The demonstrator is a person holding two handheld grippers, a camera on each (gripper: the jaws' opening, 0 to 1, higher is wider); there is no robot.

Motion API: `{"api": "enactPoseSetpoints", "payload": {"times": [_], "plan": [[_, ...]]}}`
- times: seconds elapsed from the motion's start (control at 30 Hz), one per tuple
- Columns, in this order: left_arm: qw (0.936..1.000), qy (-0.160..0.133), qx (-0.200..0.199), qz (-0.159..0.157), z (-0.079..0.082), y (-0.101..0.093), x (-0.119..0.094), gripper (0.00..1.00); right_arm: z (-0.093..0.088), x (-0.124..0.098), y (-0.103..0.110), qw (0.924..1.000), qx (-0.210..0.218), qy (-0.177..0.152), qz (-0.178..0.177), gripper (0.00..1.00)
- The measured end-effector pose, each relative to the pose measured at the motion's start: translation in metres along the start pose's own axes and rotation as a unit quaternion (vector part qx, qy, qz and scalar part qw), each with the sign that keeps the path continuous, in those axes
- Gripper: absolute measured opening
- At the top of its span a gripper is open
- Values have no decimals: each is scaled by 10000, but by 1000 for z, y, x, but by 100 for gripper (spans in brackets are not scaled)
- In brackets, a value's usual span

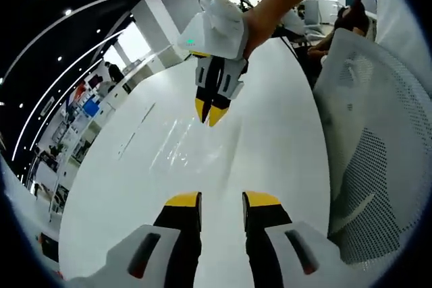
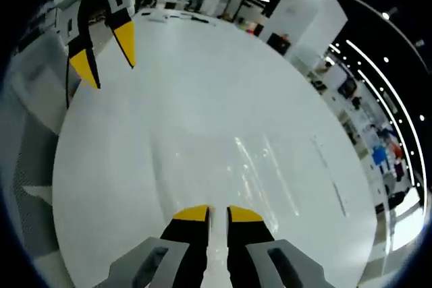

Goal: Open the resealable bag by pulling the two sides of the seal apart until the entire bag opening is separated and visibly accessible.

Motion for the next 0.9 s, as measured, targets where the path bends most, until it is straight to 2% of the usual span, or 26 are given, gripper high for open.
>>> {"api": "enactPoseSetpoints", "payload": {"times": [0.17,0.2,0.37,0.57,0.7,0.77,0.9], "plan": [[10000,3,-6,-37,-1,-3,1,22,-7,-1,7,9995,293,17,151,10],[10000,4,3,-54,-1,-3,1,22,-8,-1,12,9985,489,-5,252,11],[10000,26,52,-59,-2,-1,0,22,-11,0,21,9952,878,-7,434,17],[10000,24,-69,-9,-4,5,-3,23,-9,-4,23,9930,1116,-124,355,19],[9995,39,-300,16,-10,3,-3,26,-8,-12,23,9863,1583,-380,281,22],[9995,174,-270,-26,-14,1,0,29,-11,-13,22,9849,1663,-371,304,23],[9994,170,-284,-56,-13,1,1,29,-14,-16,20,9816,1836,-434,279,29]]}}
Point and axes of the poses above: the point that each gripper's makers call its tool centre point, and the gripper's own axes: x roughly forward along the fingers, y roughly to its left, z roughly out of its top, the point moved 8 cm from there along -x, roughly backward along the fingers, and after that the axes turned 6 degrees about -z, right-handed, at the moved point
